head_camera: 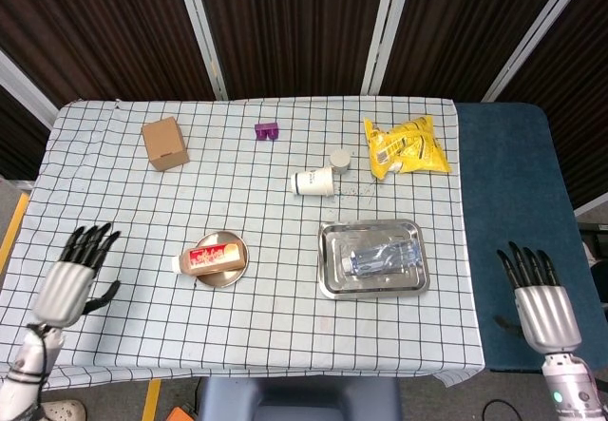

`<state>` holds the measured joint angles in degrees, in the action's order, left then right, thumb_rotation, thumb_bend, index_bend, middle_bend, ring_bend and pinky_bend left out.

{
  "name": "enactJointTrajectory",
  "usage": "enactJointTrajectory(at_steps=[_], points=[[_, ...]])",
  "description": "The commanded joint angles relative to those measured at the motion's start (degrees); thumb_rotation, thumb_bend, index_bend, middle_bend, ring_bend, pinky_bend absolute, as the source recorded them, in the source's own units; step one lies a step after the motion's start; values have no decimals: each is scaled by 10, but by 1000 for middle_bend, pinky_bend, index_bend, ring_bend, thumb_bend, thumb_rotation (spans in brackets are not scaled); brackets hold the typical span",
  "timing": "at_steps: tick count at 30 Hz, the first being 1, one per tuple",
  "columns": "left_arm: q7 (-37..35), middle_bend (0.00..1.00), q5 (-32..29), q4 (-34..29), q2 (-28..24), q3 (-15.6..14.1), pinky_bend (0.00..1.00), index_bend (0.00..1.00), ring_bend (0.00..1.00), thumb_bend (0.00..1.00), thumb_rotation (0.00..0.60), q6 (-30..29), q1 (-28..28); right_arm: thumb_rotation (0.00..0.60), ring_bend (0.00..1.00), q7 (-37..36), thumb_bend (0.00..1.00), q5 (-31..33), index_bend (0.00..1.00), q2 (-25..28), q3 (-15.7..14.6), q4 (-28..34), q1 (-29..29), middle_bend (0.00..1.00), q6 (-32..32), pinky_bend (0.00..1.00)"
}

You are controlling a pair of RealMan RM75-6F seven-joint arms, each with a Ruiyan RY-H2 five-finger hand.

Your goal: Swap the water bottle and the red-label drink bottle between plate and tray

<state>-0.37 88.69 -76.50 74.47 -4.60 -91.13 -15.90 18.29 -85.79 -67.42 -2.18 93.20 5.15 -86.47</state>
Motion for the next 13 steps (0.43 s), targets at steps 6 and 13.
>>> enactJointTrajectory(at_steps=[6,13], points=[[14,0,-16,-42,-34,12,0,0,0,366,600,-34,53,600,0,-43,209,-35,0,5,-3,2,-11,0,-20,0],[16,0,-10,-48,-39,20,0,0,0,368,600,-20,58,600,0,-53,209,-20,0,9,8,2,-5,0,2,0]])
